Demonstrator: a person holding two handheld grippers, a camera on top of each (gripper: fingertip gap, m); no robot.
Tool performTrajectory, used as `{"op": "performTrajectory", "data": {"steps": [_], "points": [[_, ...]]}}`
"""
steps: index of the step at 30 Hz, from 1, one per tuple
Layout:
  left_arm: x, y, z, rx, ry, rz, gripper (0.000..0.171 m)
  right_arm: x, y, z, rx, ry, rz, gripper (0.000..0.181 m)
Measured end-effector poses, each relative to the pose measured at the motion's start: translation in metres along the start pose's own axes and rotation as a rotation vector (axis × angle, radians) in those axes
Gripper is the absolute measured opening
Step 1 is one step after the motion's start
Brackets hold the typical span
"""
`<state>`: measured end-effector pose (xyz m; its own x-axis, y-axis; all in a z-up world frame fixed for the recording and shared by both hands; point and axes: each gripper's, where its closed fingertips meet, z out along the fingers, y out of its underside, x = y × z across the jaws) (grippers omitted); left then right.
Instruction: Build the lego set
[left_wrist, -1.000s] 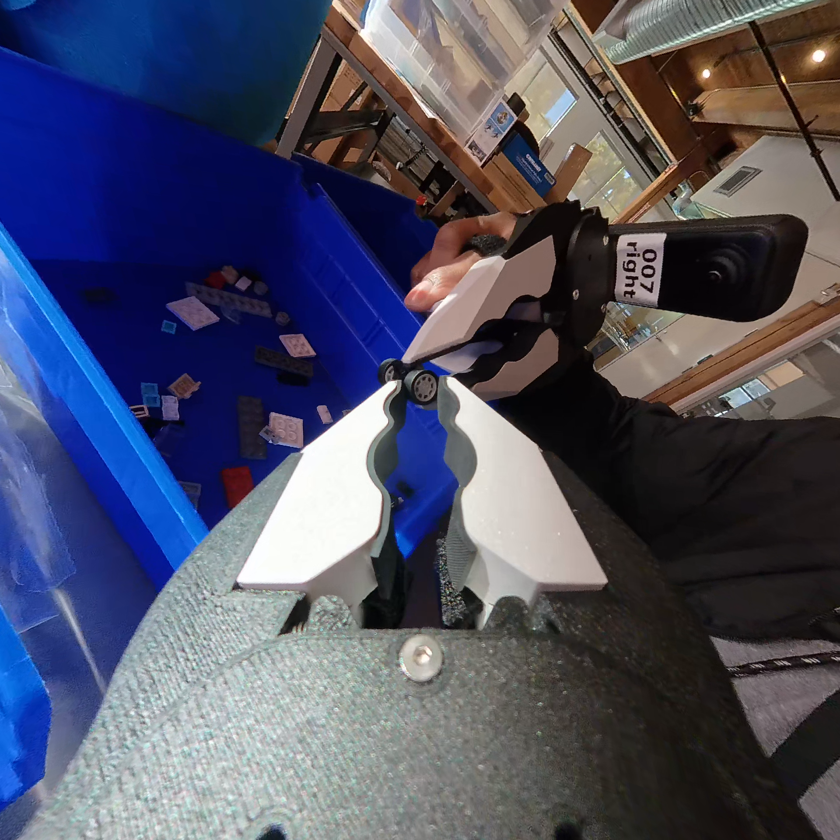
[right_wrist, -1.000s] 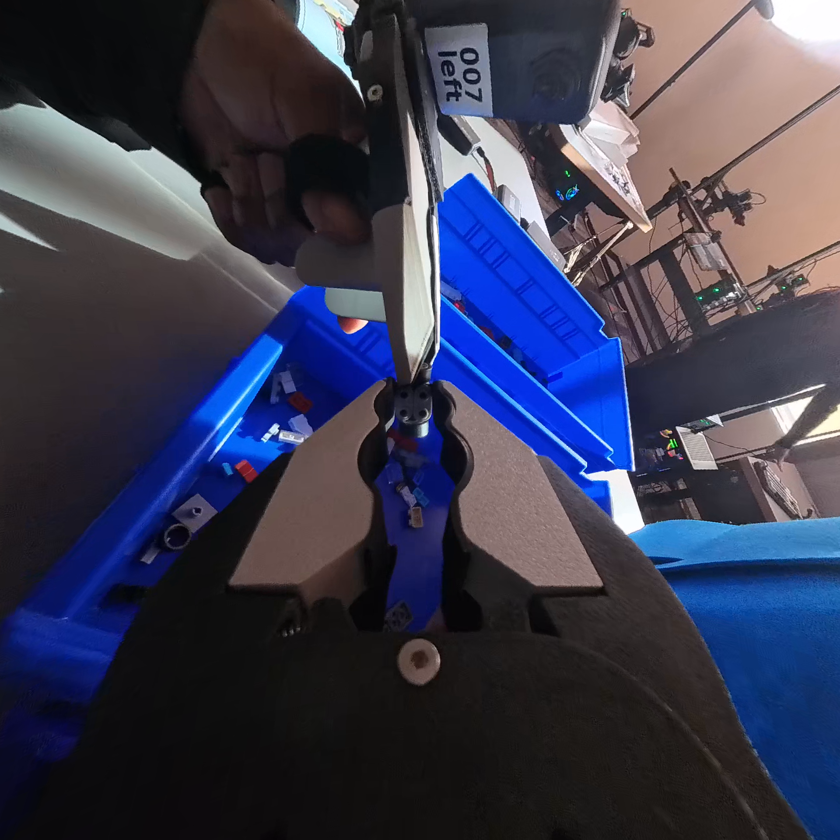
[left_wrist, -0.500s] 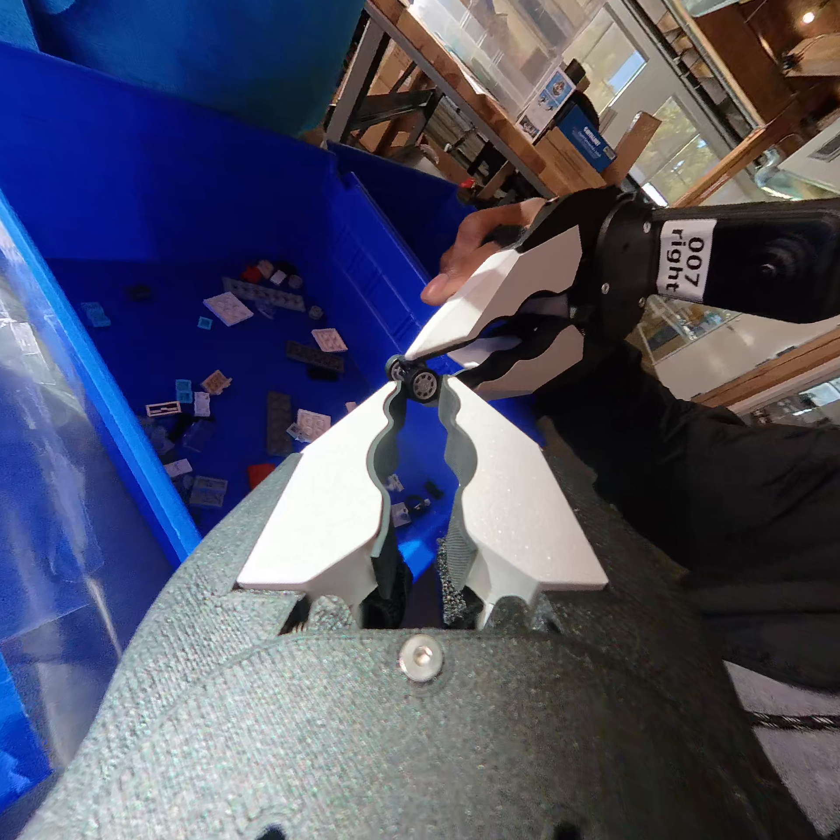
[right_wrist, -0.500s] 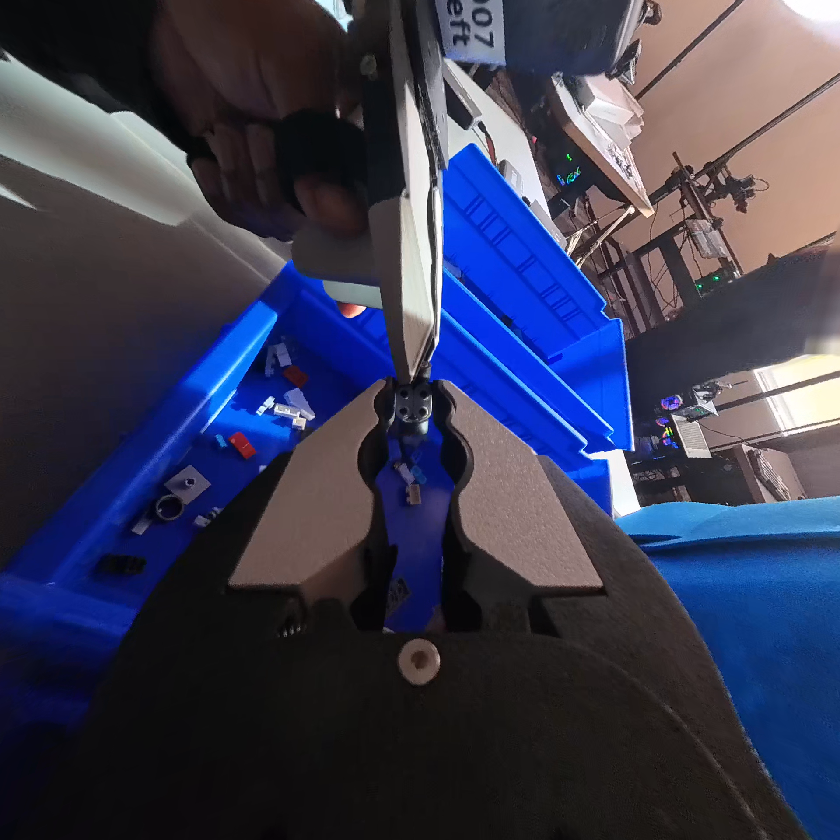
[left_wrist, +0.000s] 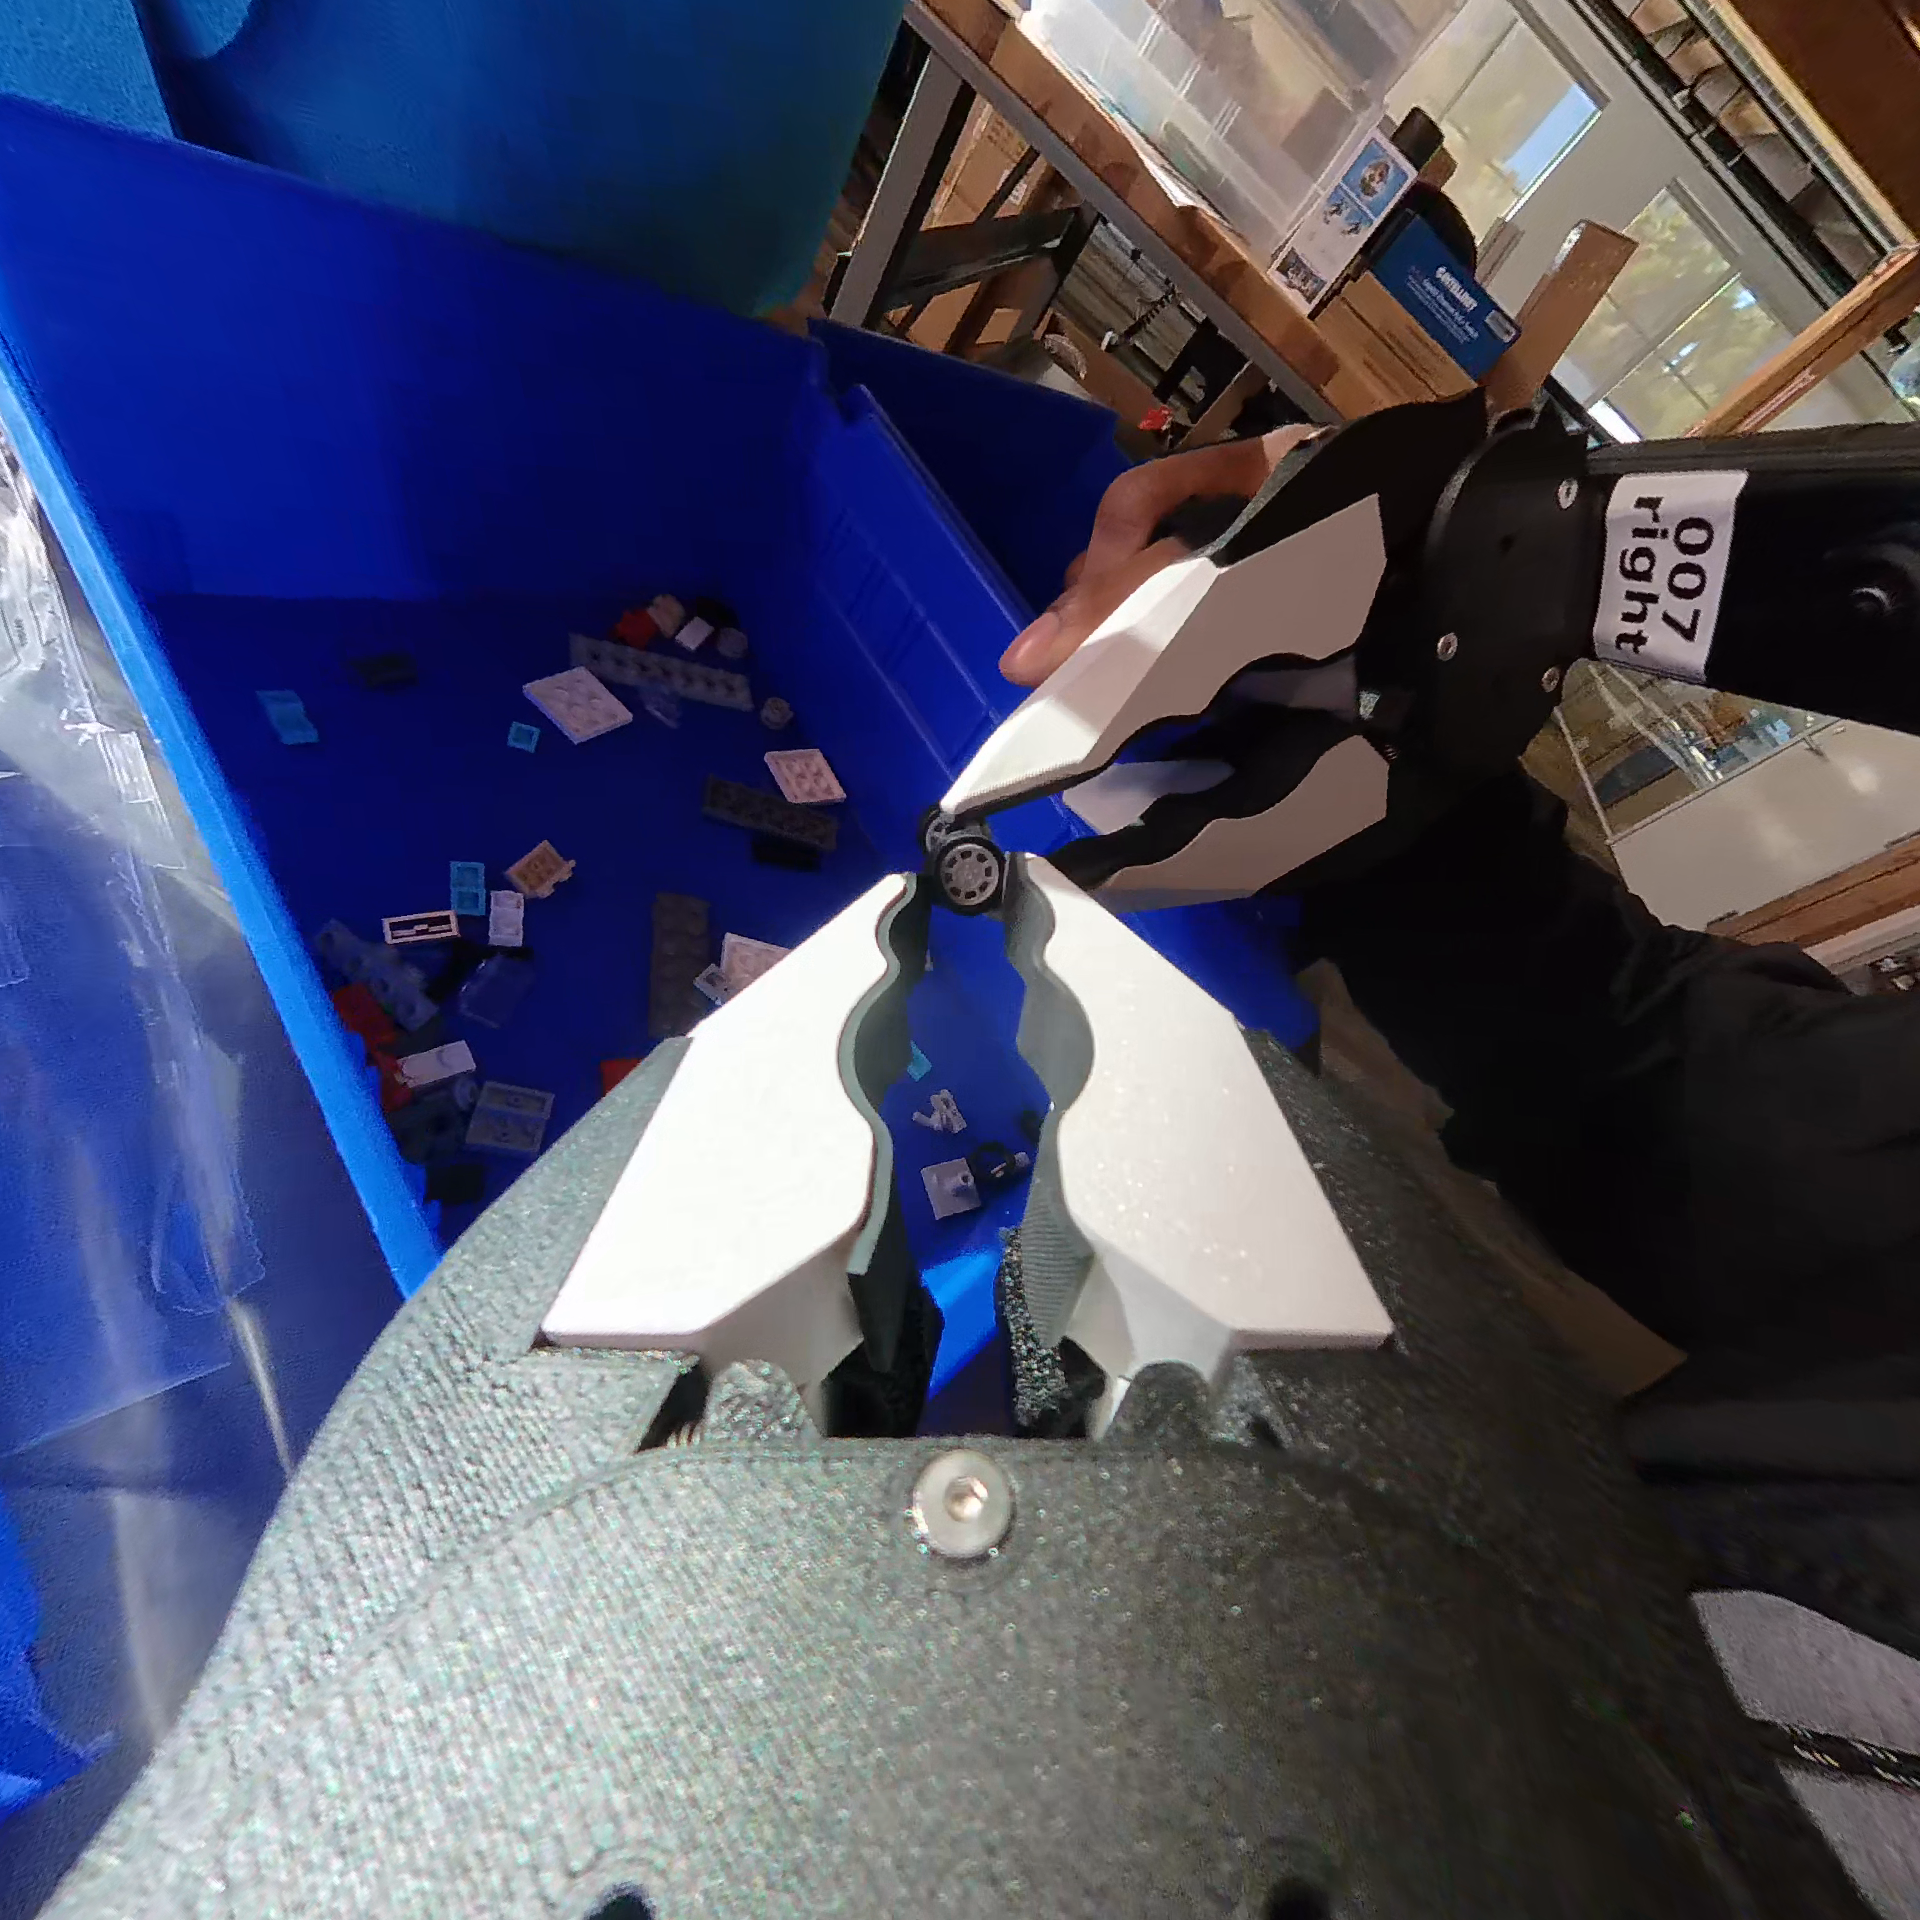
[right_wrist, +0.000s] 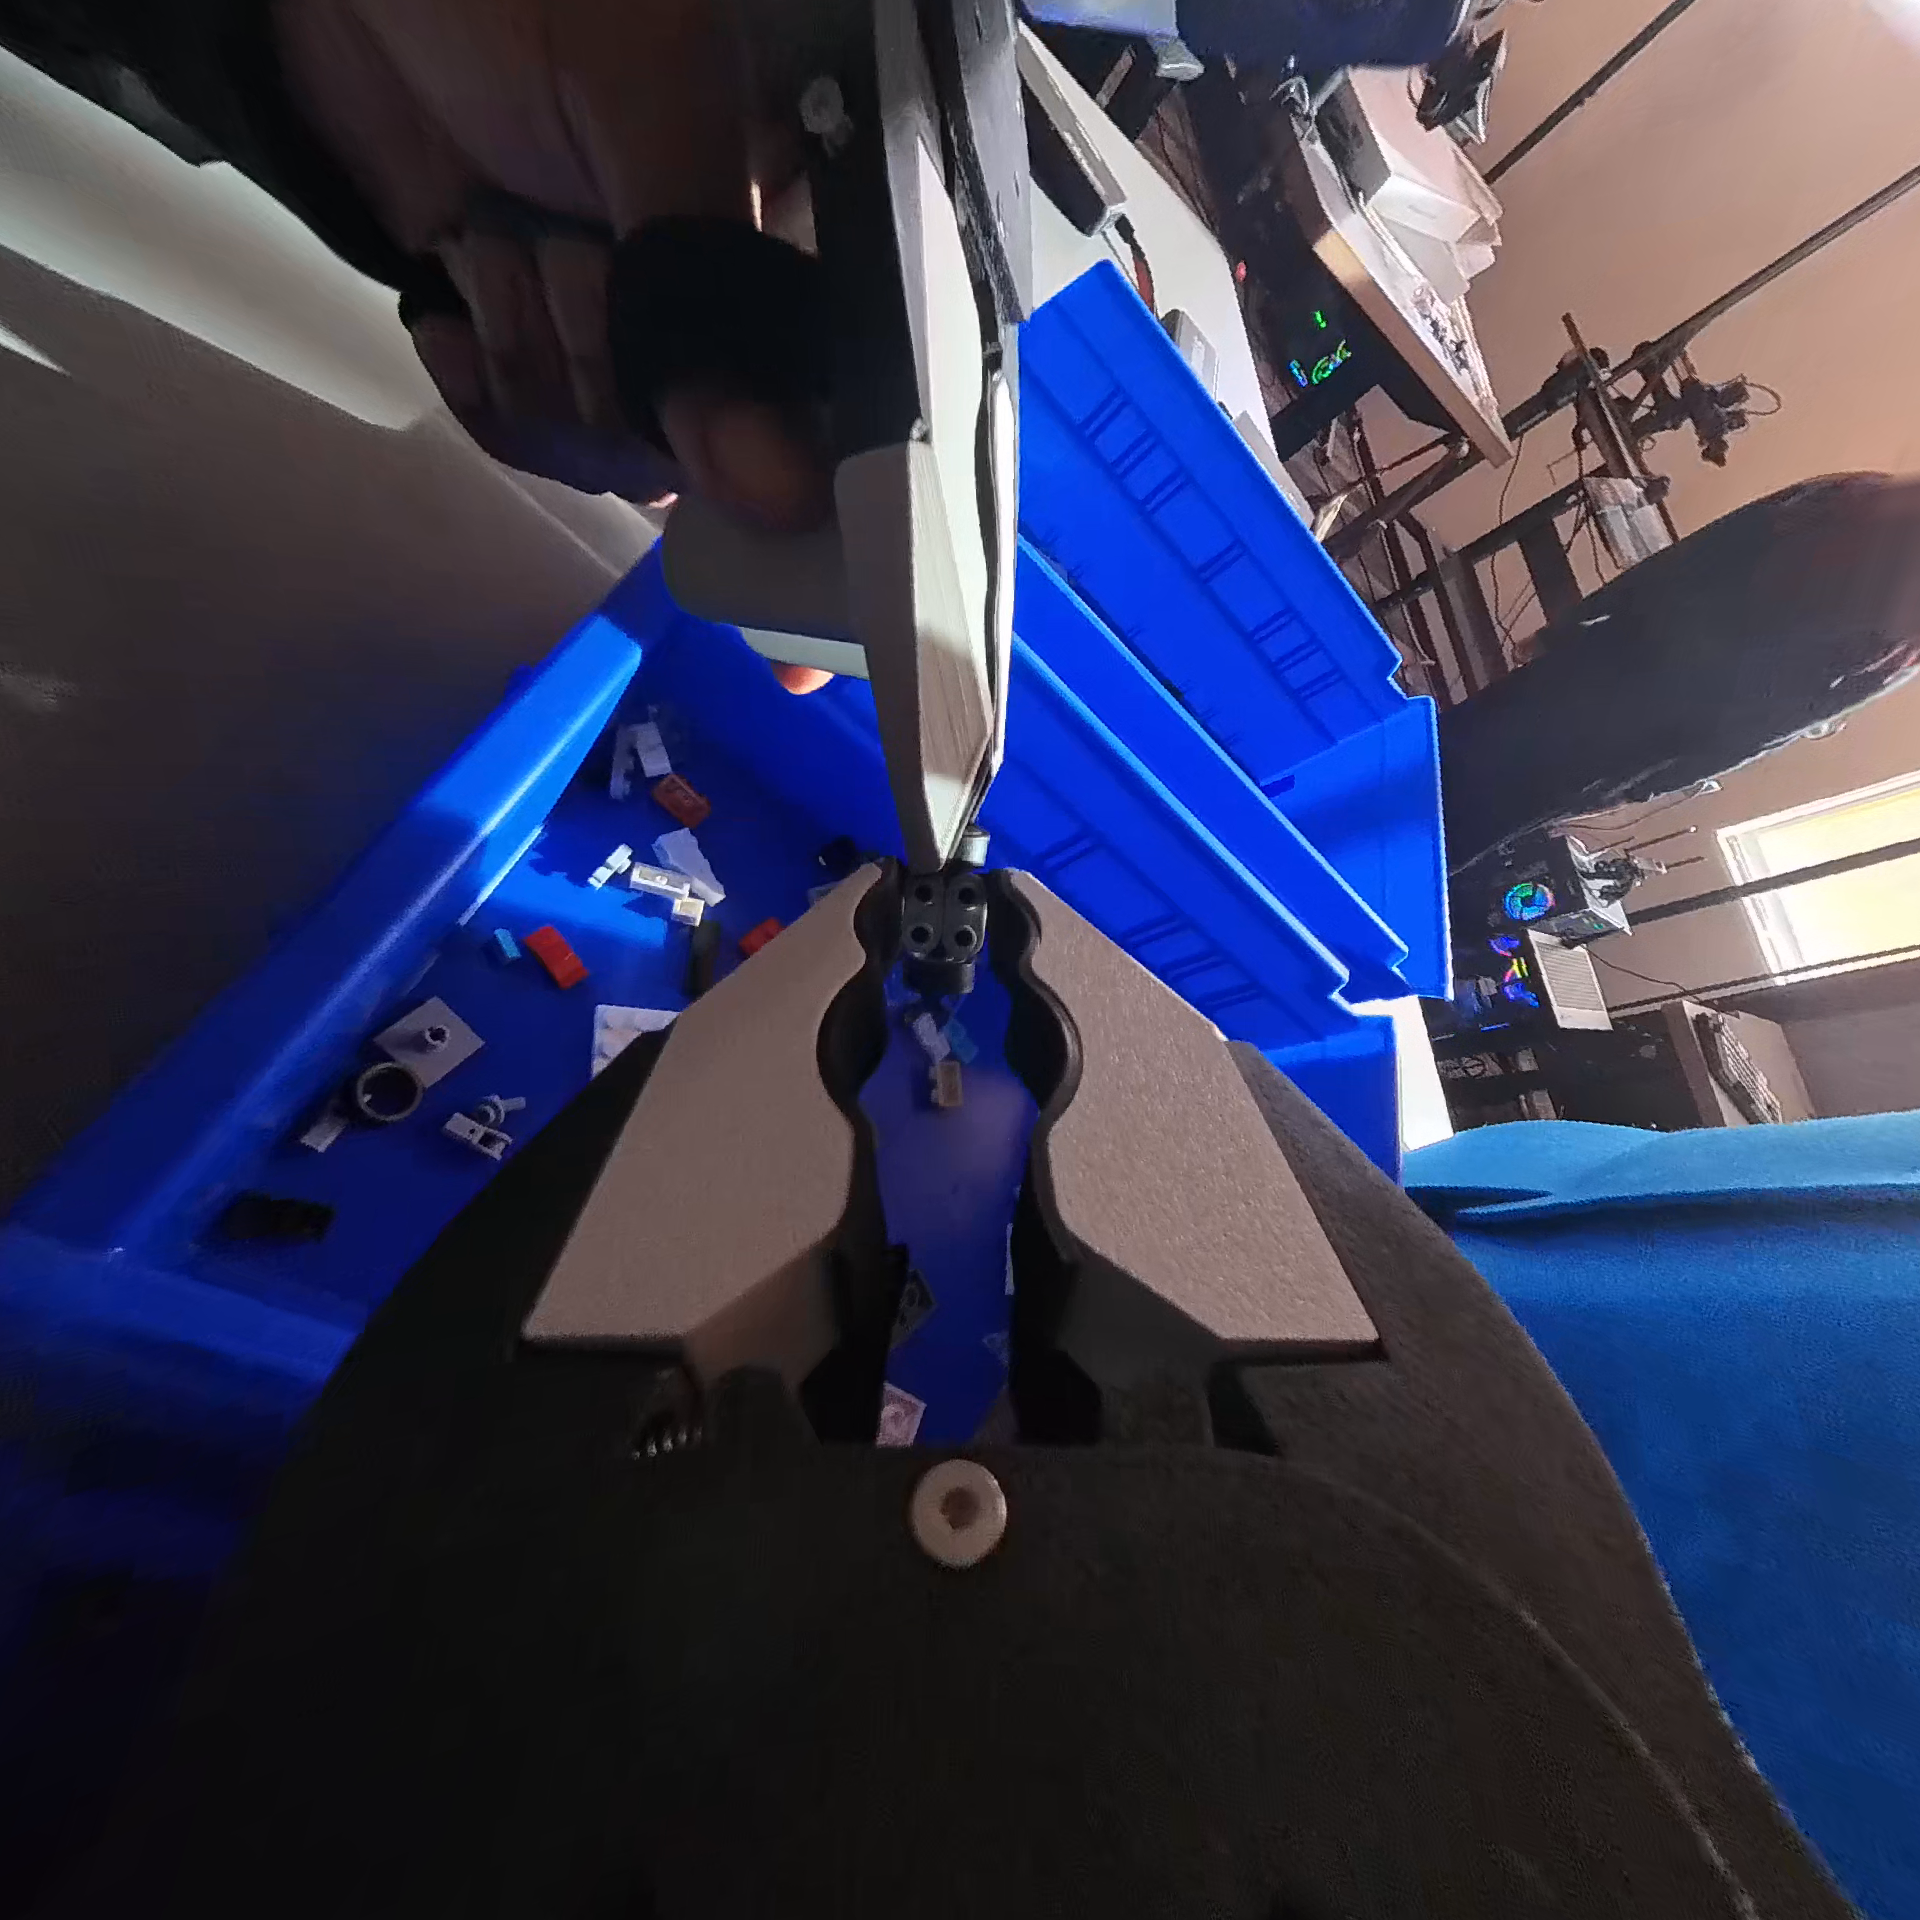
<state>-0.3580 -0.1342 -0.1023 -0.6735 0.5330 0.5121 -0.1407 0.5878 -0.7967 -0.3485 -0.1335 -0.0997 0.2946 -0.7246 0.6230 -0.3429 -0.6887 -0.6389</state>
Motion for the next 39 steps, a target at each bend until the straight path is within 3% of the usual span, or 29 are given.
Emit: {"op": "performTrajectory", "data": {"steps": [23,24,25,26,28,35,39], "points": [[-0.003,0.003,0.008,-0.011,-0.029,0.010,0.014,0.000,0.009,-0.005,-0.007,0.009,0.027,0.019],[-0.003,0.003,0.008,-0.010,-0.027,0.007,0.014,0.000,0.009,-0.005,-0.006,0.012,0.027,0.019],[-0.005,0.003,0.007,-0.012,-0.036,0.009,0.001,0.001,0.009,-0.006,-0.009,0.016,0.029,0.019],[-0.022,-0.001,0.000,0.016,-0.133,0.029,0.000,0.001,0.008,-0.010,0.002,0.008,0.033,0.019],[-0.029,-0.007,-0.012,0.052,-0.104,-0.033,0.000,0.008,0.006,-0.021,0.038,0.034,0.069,0.018],[-0.012,-0.007,-0.006,0.027,-0.069,0.007,0.002,0.008,0.014,-0.011,-0.019,0.057,0.028,0.019],[-0.006,0.002,-0.010,0.000,-0.050,-0.011,0.017,0.003,0.022,-0.005,-0.088,0.029,0.022,0.019]]}}
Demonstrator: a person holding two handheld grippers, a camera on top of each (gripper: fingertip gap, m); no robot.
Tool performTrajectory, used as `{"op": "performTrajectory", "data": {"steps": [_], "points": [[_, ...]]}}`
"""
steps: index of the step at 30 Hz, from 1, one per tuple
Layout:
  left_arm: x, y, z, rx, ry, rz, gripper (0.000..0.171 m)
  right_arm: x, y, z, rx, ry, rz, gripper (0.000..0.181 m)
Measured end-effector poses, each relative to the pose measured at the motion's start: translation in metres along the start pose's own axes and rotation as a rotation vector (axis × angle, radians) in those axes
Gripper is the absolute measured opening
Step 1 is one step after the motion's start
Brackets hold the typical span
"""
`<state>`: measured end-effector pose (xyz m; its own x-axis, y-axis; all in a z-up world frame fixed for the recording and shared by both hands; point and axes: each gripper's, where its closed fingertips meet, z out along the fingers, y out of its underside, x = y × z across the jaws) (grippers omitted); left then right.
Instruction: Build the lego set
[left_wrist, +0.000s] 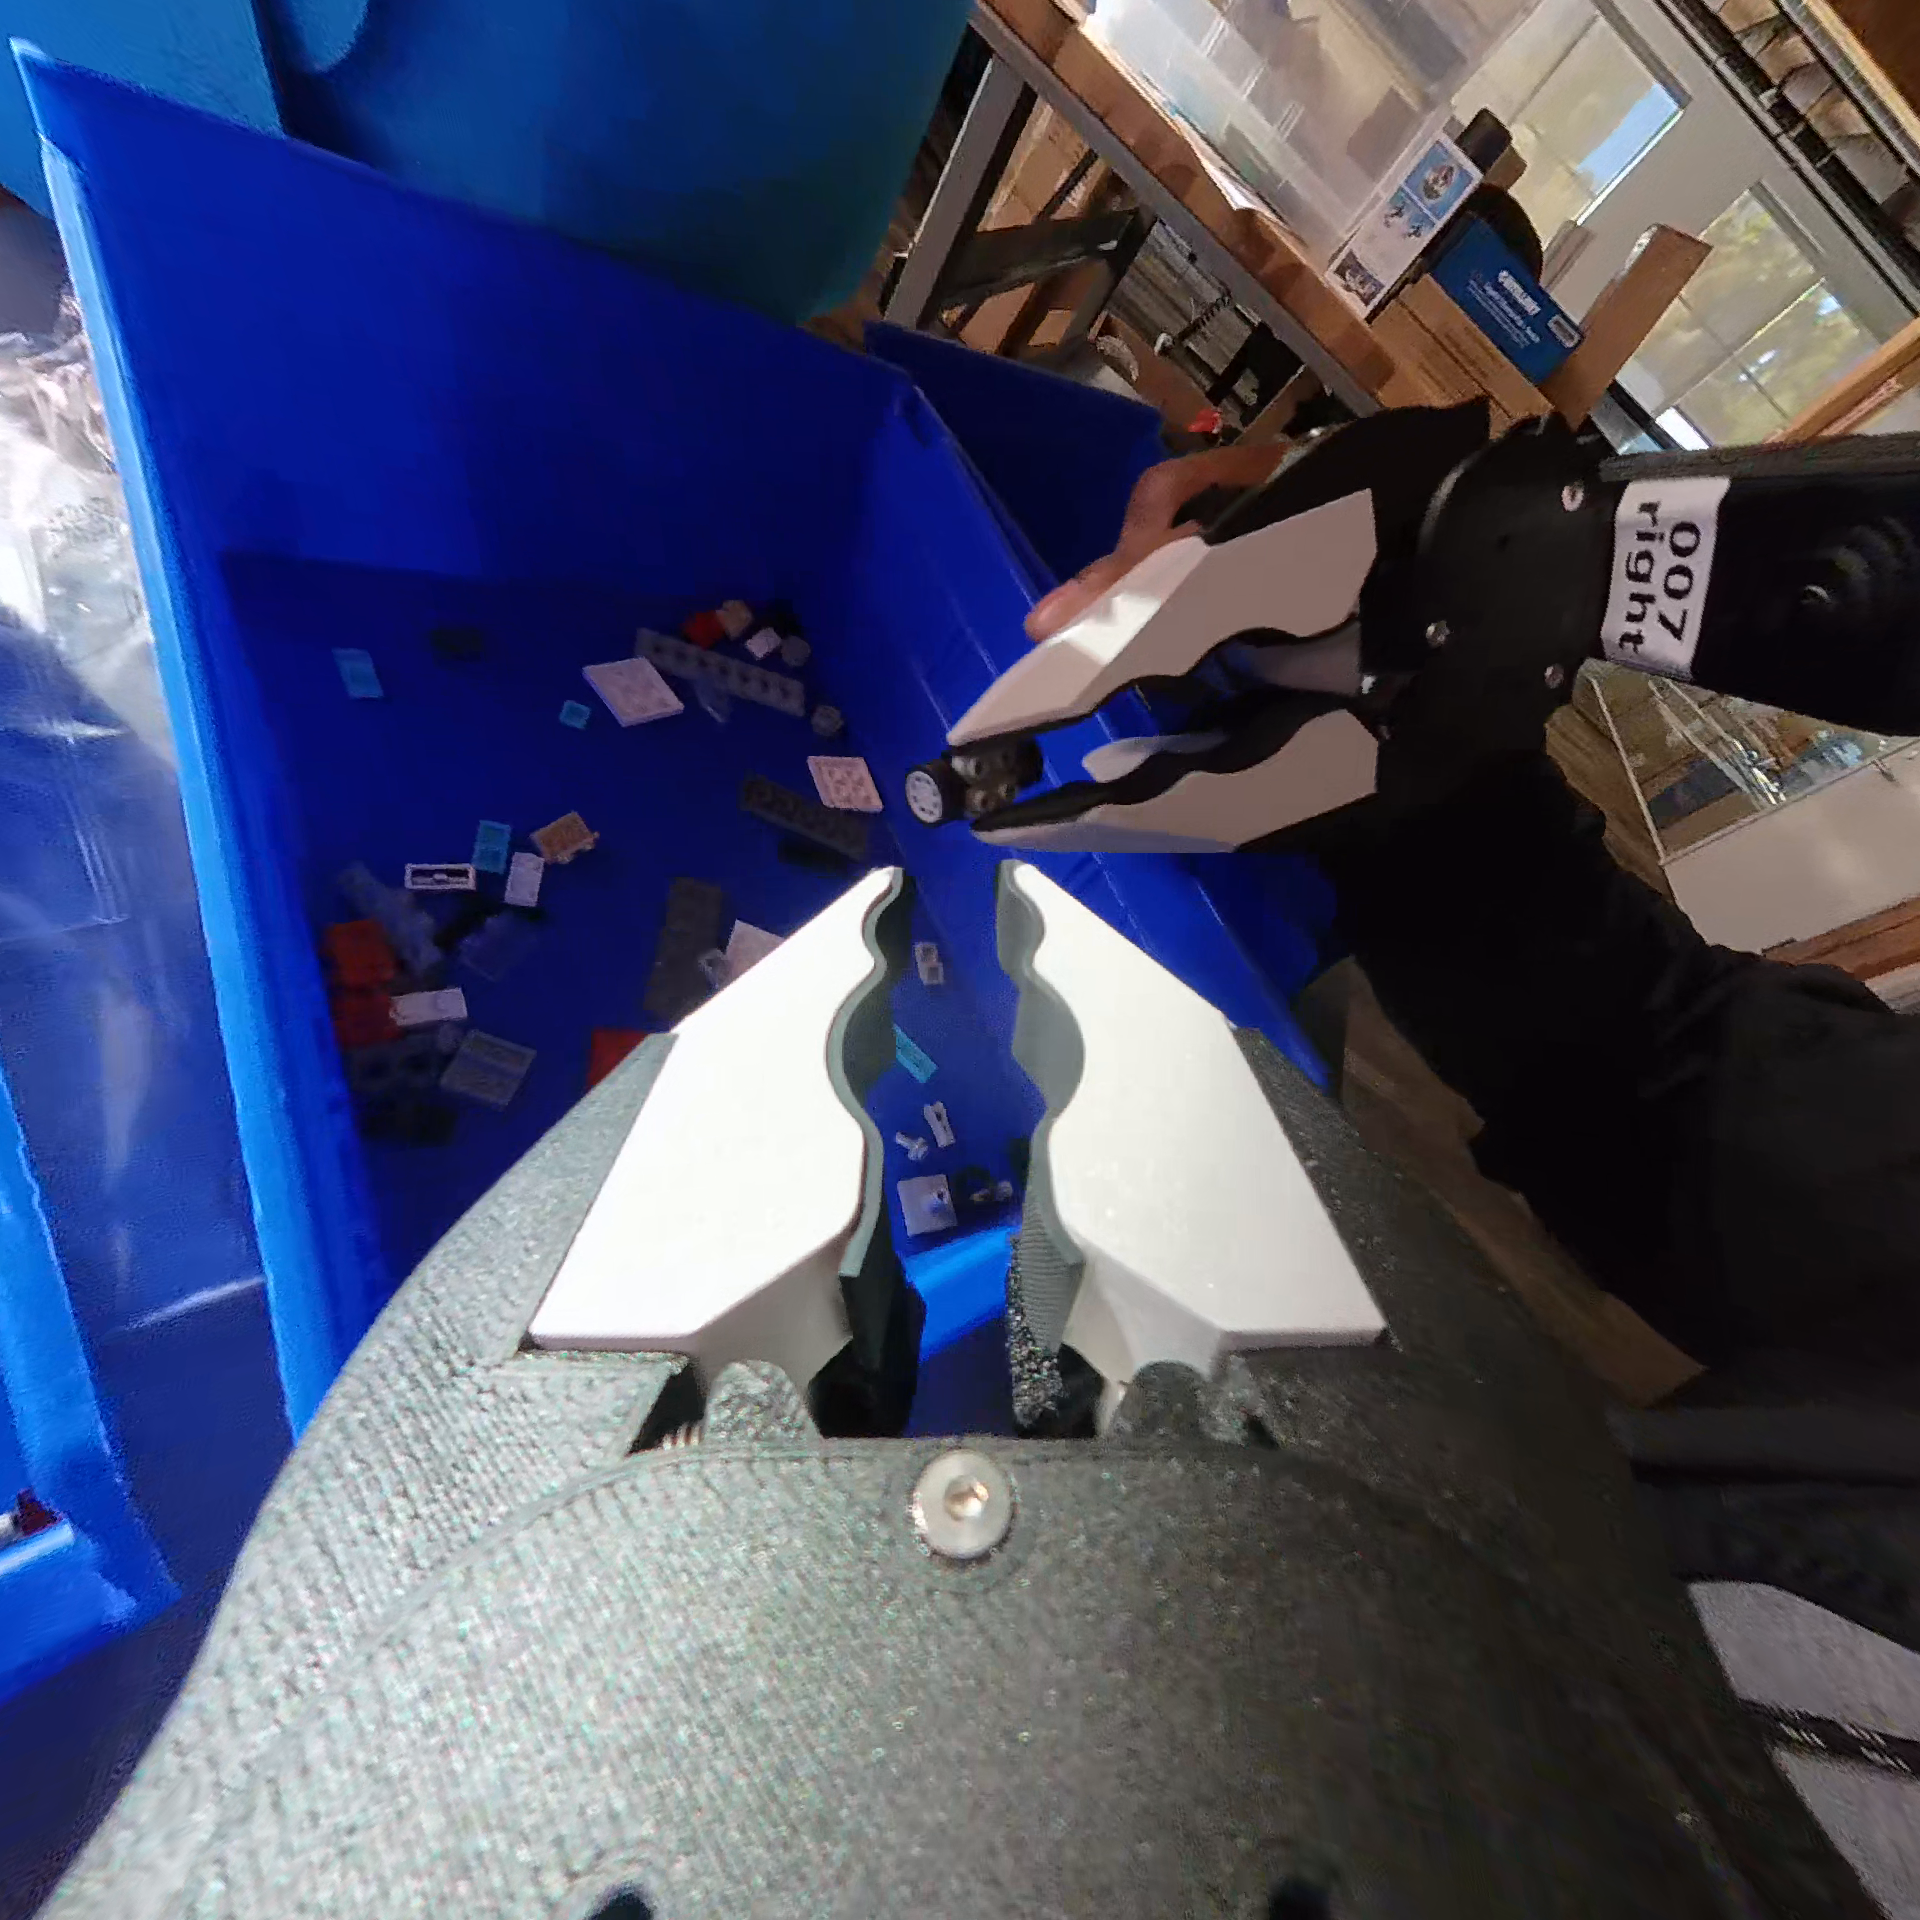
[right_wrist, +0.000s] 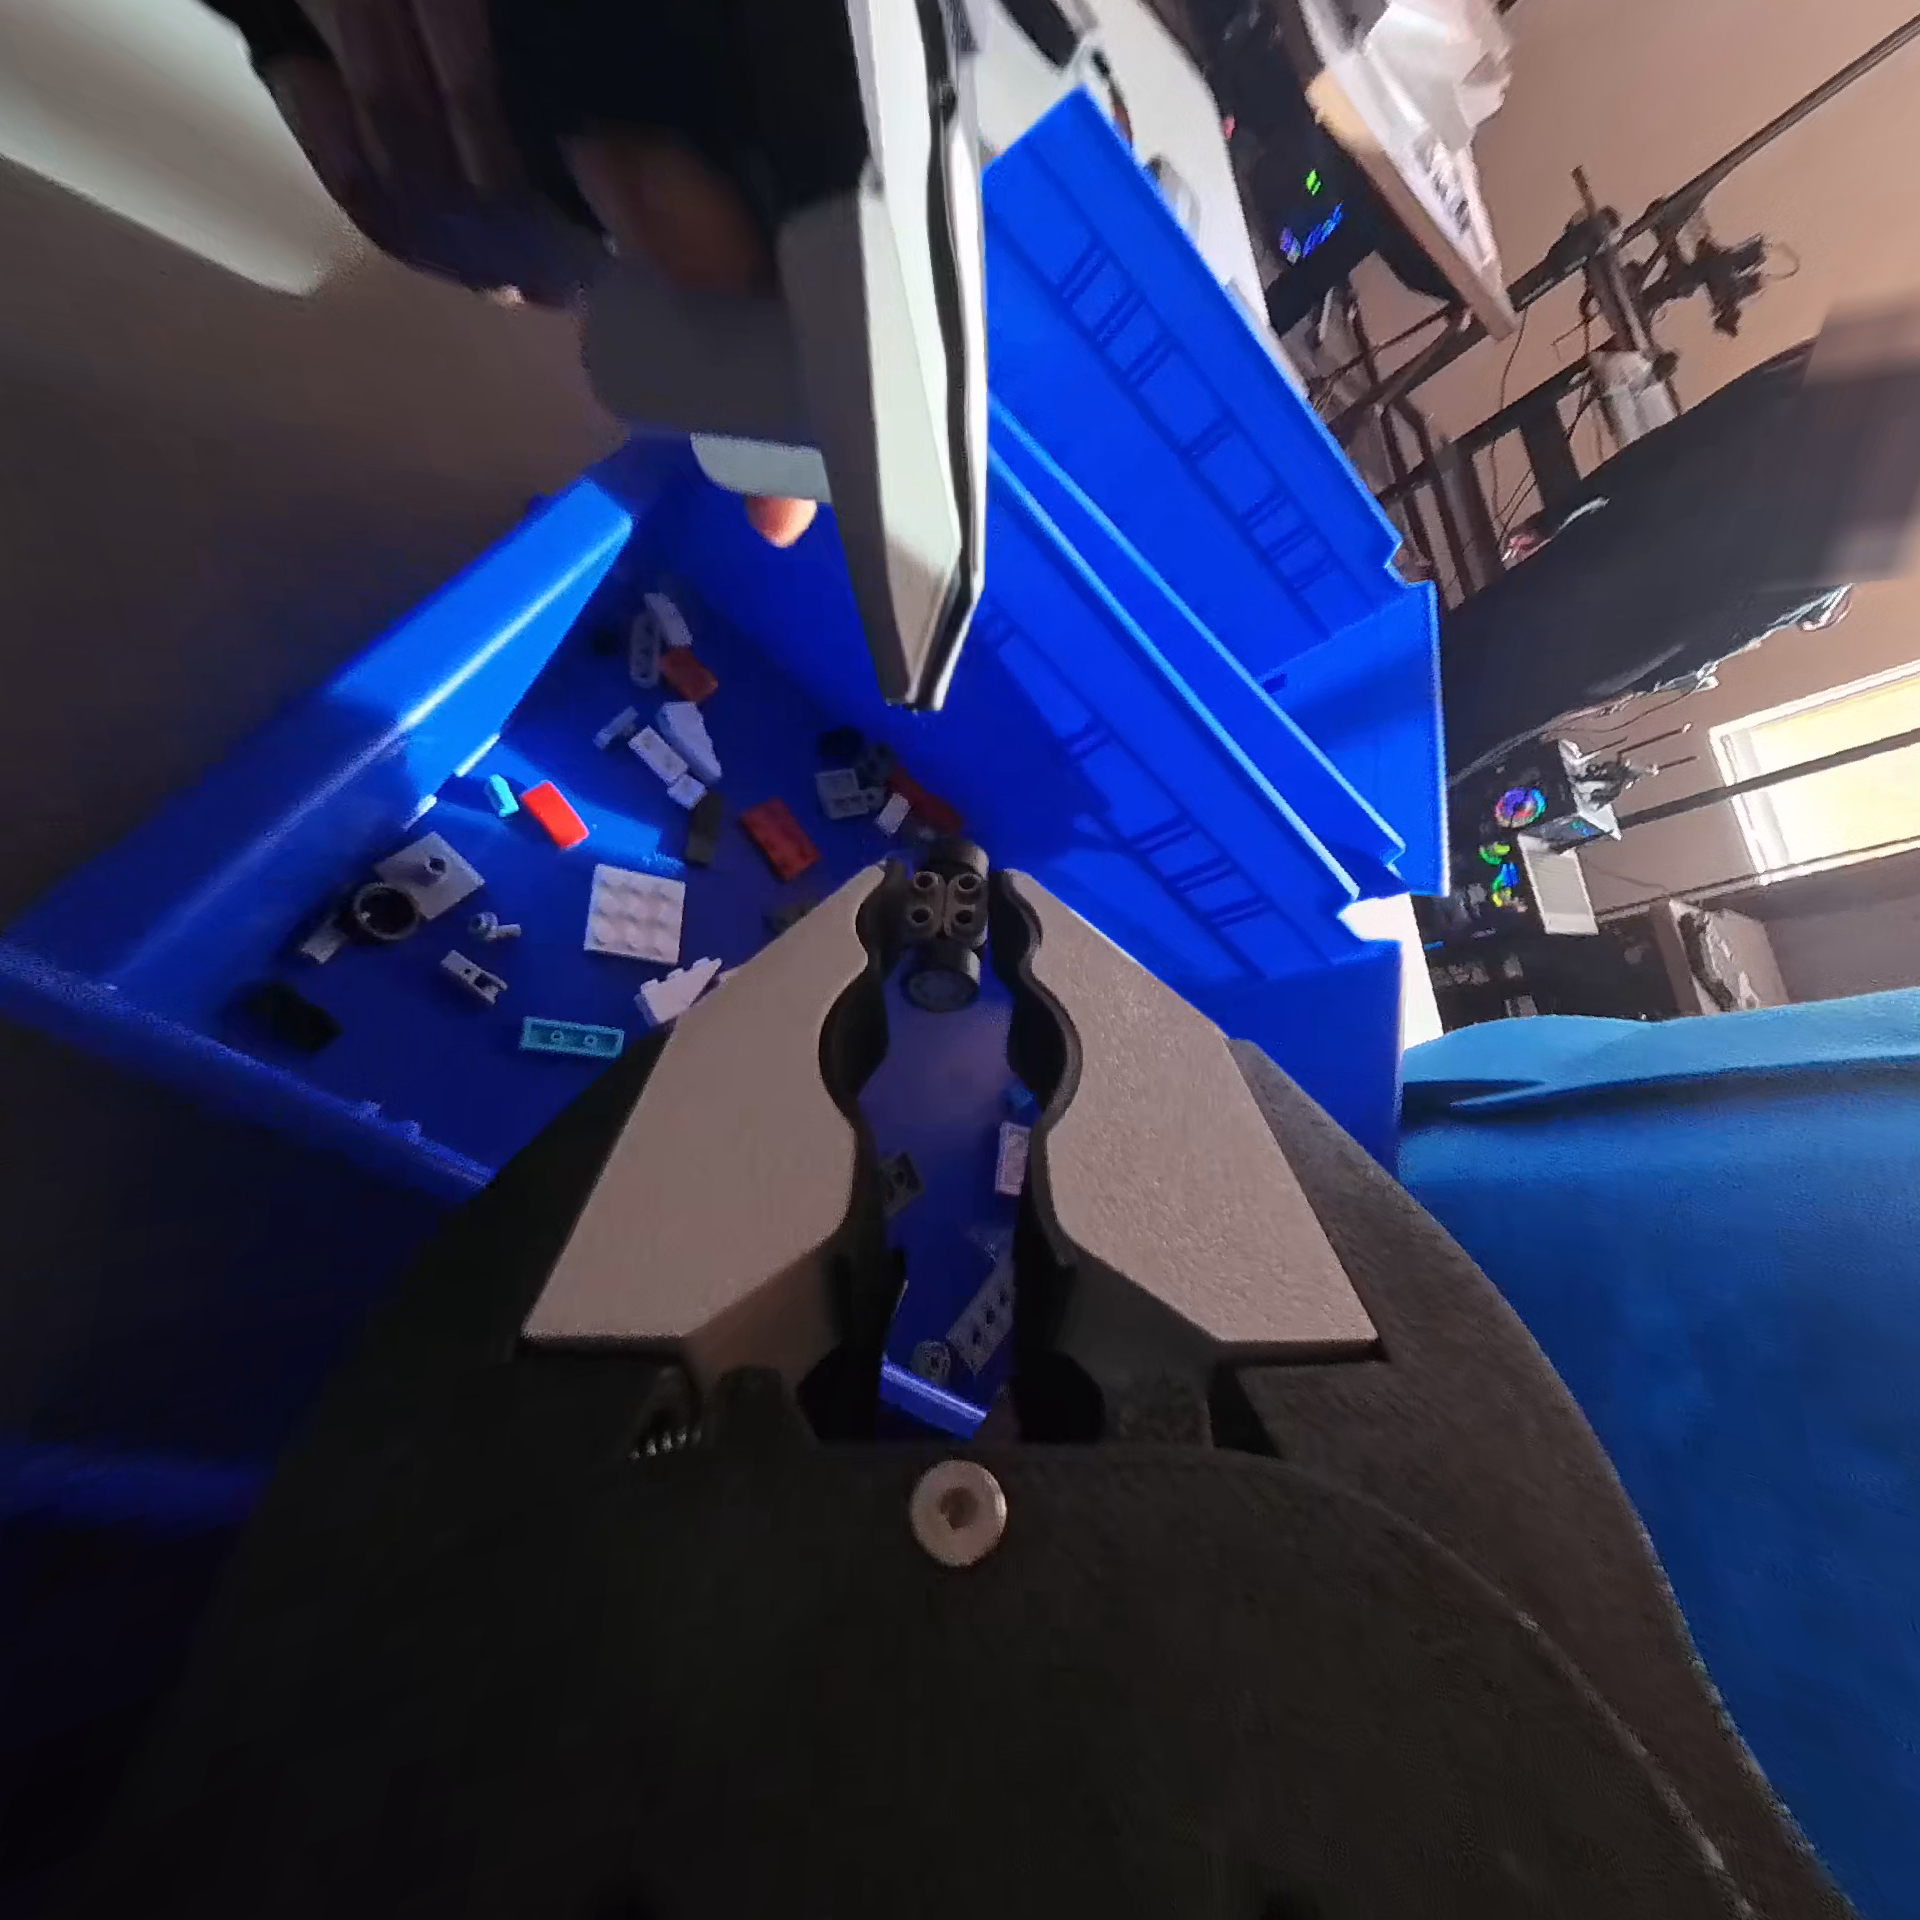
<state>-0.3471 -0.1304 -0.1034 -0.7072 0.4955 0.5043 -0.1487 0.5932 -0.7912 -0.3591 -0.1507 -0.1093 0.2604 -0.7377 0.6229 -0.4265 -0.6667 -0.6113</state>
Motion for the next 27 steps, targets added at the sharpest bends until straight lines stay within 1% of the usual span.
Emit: {"op": "performTrajectory", "data": {"steps": [3,9,12,15,17,19,21,24,27], "points": [[0.001,0.006,-0.013,0.004,0.006,-0.022,0.024,-0.006,0.006,0.005,-0.080,-0.046,-0.002,0.019],[-0.004,0.013,-0.061,0.063,-0.026,-0.056,0.029,-0.012,0.017,0.013,-0.196,-0.120,0.058,0.021],[-0.012,0.020,-0.084,0.078,-0.071,-0.063,0.031,-0.009,0.023,0.015,-0.242,-0.116,0.108,0.033],[-0.023,0.029,-0.108,0.103,-0.121,-0.080,0.036,0.000,0.021,0.013,-0.261,-0.079,0.176,0.036],[-0.029,0.032,-0.125,0.130,-0.146,-0.100,0.039,0.008,0.012,0.008,-0.245,-0.045,0.260,0.036],[-0.033,0.035,-0.142,0.167,-0.157,-0.124,0.042,0.015,-0.005,0.003,-0.203,-0.012,0.361,0.036],[-0.035,0.036,-0.158,0.208,-0.155,-0.150,0.044,0.020,-0.031,0.001,-0.139,0.007,0.470,0.034],[-0.031,0.036,-0.180,0.286,-0.108,-0.206,0.048,0.016,-0.089,0.005,0.028,-0.017,0.658,0.033],[-0.030,0.037,-0.201,0.350,-0.071,-0.254,0.051,-0.001,-0.153,0.023,0.215,-0.097,0.825,0.033]]}}
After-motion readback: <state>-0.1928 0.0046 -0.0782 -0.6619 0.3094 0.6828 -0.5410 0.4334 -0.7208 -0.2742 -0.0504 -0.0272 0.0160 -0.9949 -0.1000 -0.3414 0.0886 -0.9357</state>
